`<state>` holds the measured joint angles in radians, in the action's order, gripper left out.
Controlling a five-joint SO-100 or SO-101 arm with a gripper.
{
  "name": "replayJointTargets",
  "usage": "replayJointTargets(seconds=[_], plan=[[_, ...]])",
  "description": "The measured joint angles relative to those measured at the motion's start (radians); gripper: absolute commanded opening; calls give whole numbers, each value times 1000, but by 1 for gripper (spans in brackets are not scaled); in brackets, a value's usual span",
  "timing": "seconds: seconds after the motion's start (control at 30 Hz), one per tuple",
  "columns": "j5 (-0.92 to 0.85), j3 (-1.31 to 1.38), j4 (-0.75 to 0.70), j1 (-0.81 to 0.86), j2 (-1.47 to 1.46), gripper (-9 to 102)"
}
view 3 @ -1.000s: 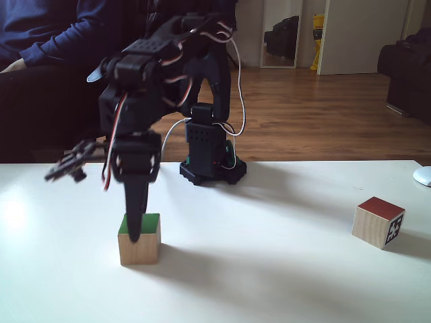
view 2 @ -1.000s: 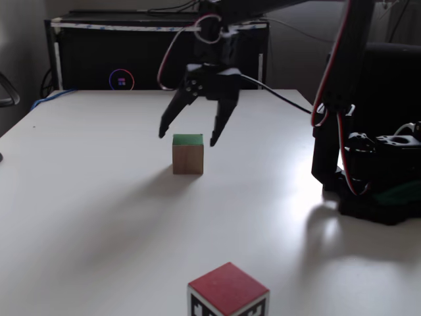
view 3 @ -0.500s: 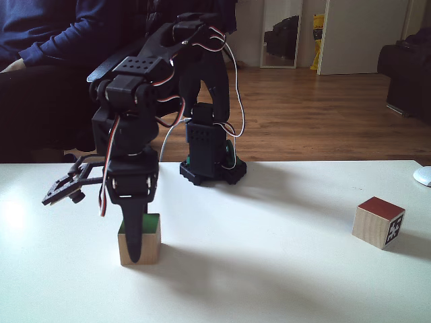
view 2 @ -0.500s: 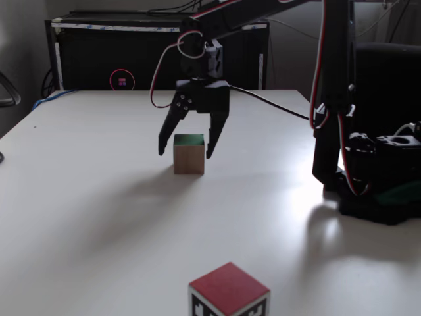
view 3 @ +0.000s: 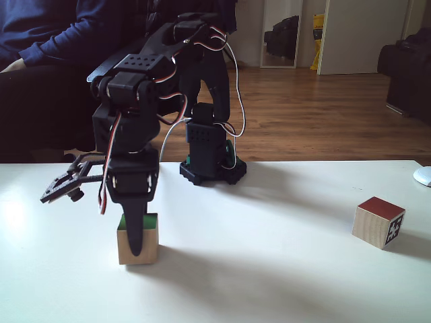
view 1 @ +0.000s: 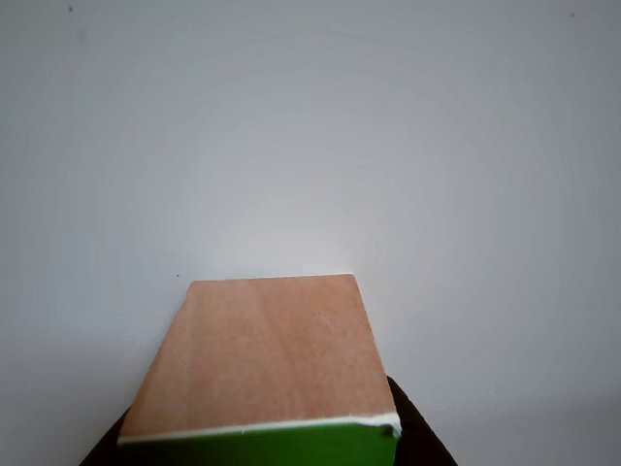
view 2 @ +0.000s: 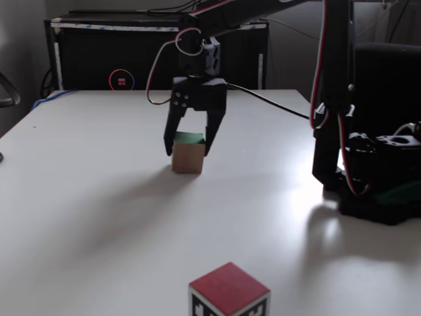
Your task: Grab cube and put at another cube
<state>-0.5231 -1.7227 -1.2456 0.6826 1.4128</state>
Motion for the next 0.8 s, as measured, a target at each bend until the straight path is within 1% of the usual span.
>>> replayJointTargets(seconds=[0.2,0.33,0.47,0.63,0.8], plan=[[18,0,0,-2,12,12],[35,-51,2,-25,100,12],[58,-155,2,-63,261,12],[109,-304,-15,-152,540,12],[213,-328,-121,-279,755,13]])
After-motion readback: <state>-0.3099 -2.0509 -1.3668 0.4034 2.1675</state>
